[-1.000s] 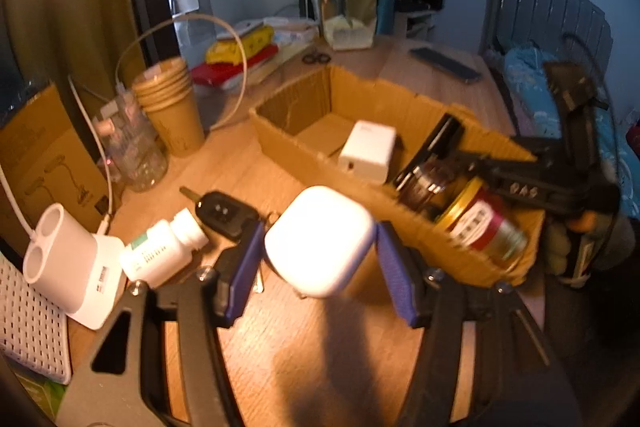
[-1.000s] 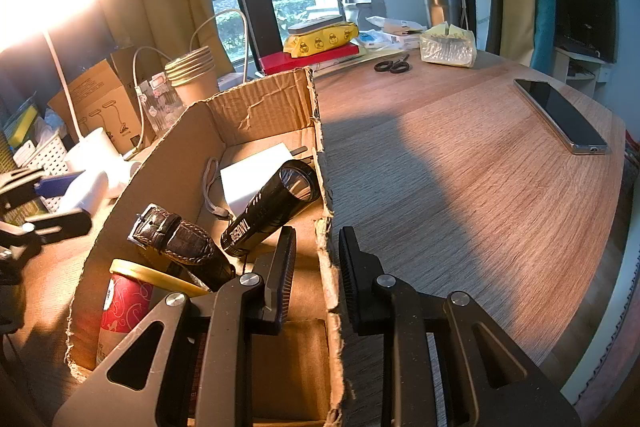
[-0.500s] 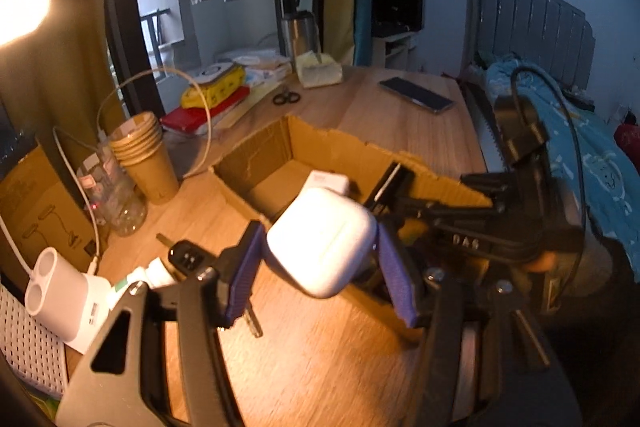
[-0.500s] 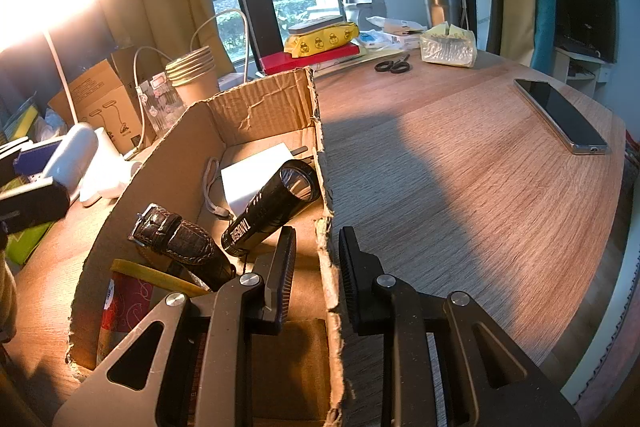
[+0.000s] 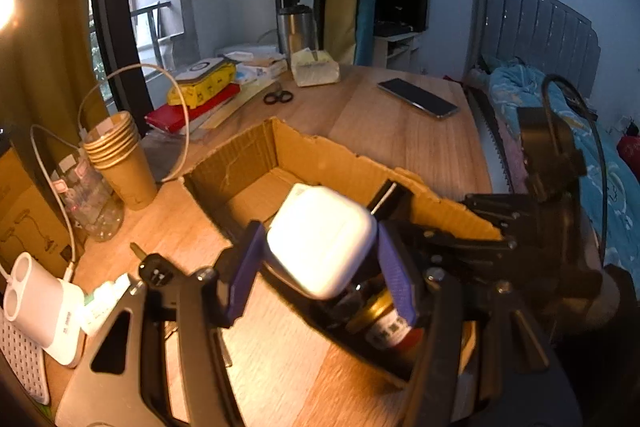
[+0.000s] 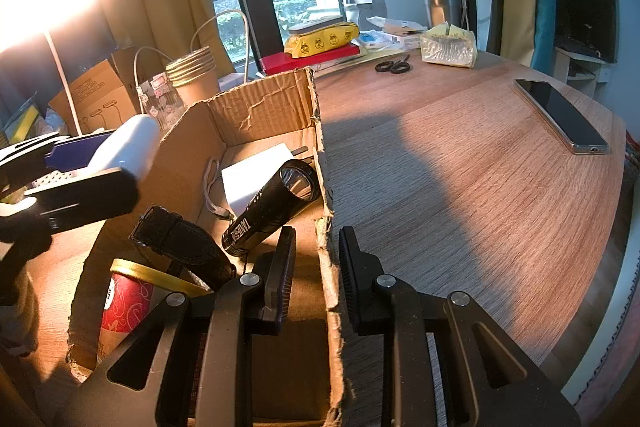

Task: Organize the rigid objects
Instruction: 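Close the left gripper on the earbuds case and lift it toward the box, then lower the earbuds case into the box and open the left gripper, then withdraw the left gripper from the box toward the white pill bottle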

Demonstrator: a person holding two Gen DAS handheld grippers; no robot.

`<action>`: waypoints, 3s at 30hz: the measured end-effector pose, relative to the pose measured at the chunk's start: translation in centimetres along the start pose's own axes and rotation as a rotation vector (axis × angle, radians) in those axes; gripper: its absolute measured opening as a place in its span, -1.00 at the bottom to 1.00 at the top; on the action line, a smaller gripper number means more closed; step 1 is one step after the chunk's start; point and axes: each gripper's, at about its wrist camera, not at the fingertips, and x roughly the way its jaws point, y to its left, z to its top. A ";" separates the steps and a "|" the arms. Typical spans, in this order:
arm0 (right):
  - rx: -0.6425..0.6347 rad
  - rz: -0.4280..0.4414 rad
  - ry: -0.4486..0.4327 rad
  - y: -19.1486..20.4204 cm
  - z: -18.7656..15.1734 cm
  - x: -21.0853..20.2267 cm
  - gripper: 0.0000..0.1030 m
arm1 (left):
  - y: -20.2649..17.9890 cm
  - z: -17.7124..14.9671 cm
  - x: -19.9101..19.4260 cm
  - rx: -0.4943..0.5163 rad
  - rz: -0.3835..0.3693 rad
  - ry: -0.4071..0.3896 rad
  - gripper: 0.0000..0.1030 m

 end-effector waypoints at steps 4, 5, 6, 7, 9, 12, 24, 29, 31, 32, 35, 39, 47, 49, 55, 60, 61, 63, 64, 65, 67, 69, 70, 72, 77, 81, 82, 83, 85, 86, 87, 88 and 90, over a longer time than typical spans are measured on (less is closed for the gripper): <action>0.000 -0.001 0.000 -0.1 0.0 0.0 -0.54 | -0.8 0.0 0.8 0.027 0.006 0.000 0.13; 0.000 0.000 0.000 -0.1 0.0 0.0 -0.55 | -1.0 0.0 1.0 0.030 0.002 0.004 0.13; 0.000 0.000 0.000 0.0 0.0 0.0 -0.54 | -1.1 0.0 1.2 0.032 0.000 0.006 0.13; 0.000 -0.001 0.000 -0.1 0.0 0.0 -0.54 | -1.2 0.0 1.4 0.034 -0.001 0.007 0.13; 0.000 0.000 0.000 0.0 0.0 0.0 -0.55 | -1.2 0.1 1.7 0.032 -0.003 0.010 0.13; 0.000 0.000 0.000 0.0 0.0 0.0 -0.55 | -1.1 0.1 2.2 0.021 -0.008 0.014 0.13; 0.000 -0.001 0.000 0.0 -0.1 0.0 -0.55 | -1.0 -0.3 4.0 0.012 0.009 0.049 0.13; 0.000 0.000 0.000 0.0 -0.1 0.0 -0.55 | -1.3 -0.4 4.1 0.028 0.008 0.053 0.13; 0.000 0.000 -0.001 0.0 -0.1 0.0 -0.55 | -1.3 -0.3 4.2 0.024 0.002 0.061 0.13; 0.000 0.000 0.000 -0.1 -0.1 0.0 -0.55 | -1.3 -0.3 4.2 0.017 -0.005 0.065 0.13; 0.000 -0.001 -0.001 -0.1 -0.1 0.0 -0.55 | -1.2 -0.2 4.1 0.008 -0.008 0.065 0.14; 0.000 0.000 -0.001 0.0 -0.1 0.0 -0.55 | -1.3 -0.2 4.0 0.010 -0.008 0.067 0.15; 0.001 0.000 -0.001 -0.1 -0.1 0.0 -0.55 | -1.7 0.0 3.5 0.027 -0.005 0.057 0.22; 0.001 0.000 -0.001 0.0 -0.1 0.0 -0.55 | -1.6 0.1 3.5 0.026 -0.001 0.055 0.25; 0.001 0.000 -0.001 0.0 -0.1 0.0 -0.54 | -1.3 0.1 3.3 0.020 0.000 0.050 0.34; 0.001 0.000 -0.001 -0.1 -0.1 0.0 -0.54 | -1.2 0.0 3.0 0.015 0.003 0.044 0.35; 0.001 0.000 -0.001 -0.1 -0.1 0.0 -0.54 | -1.1 0.1 2.9 0.013 0.005 0.042 0.36; 0.001 0.000 -0.001 0.0 -0.1 0.0 -0.54 | -1.0 0.0 2.6 0.009 0.009 0.035 0.37; 0.001 0.000 -0.001 -0.1 -0.1 0.0 -0.54 | -0.9 0.0 2.4 0.006 0.012 0.030 0.38; 0.001 0.000 -0.001 -0.1 -0.2 0.0 -0.54 | -0.8 0.0 2.2 0.003 0.015 0.026 0.39; 0.001 0.000 -0.002 -0.1 -0.2 0.0 -0.54 | -0.4 -0.2 1.7 -0.009 0.022 0.019 0.42; 0.001 0.000 -0.002 -0.1 -0.2 0.0 -0.54 | 0.0 -0.4 1.2 -0.028 0.033 0.007 0.43; 0.001 0.000 -0.001 -0.1 -0.2 0.0 -0.54 | 0.3 -0.5 1.0 -0.038 0.040 0.001 0.43; 0.001 0.001 -0.002 0.0 -0.2 0.0 -0.54 | 0.8 -0.6 0.5 -0.055 0.052 -0.010 0.43; 0.001 0.000 -0.001 -0.1 -0.2 0.0 -0.54 | 2.3 -0.8 -1.2 -0.103 0.098 -0.053 0.44; 0.002 0.000 0.000 -0.2 -0.2 0.0 -0.54 | 3.8 -1.2 -2.1 -0.142 0.146 -0.066 0.44; 0.002 0.000 -0.001 -0.2 -0.2 0.0 -0.54 | 4.2 -1.4 -2.3 -0.155 0.157 -0.066 0.44; 0.002 -0.001 -0.001 -0.2 -0.2 0.0 -0.54 | 4.6 -1.5 -2.4 -0.167 0.164 -0.066 0.44; 0.003 0.000 -0.001 -0.2 -0.2 0.0 -0.54 | 5.4 -2.1 -3.0 -0.190 0.182 -0.070 0.44; 0.003 0.000 -0.001 -0.2 -0.2 0.0 -0.54 | 5.7 -2.2 -3.1 -0.196 0.190 -0.070 0.45; 0.003 0.000 0.000 -0.1 -0.2 0.0 -0.54 | 6.1 -2.6 -3.4 -0.205 0.200 -0.071 0.45; 0.003 -0.001 -0.001 -0.1 -0.2 0.0 -0.54 | 6.7 -3.0 -3.9 -0.220 0.211 -0.075 0.44; 0.004 -0.001 -0.001 -0.1 -0.2 0.0 -0.54 | 7.6 -3.7 -4.5 -0.252 0.229 -0.089 0.45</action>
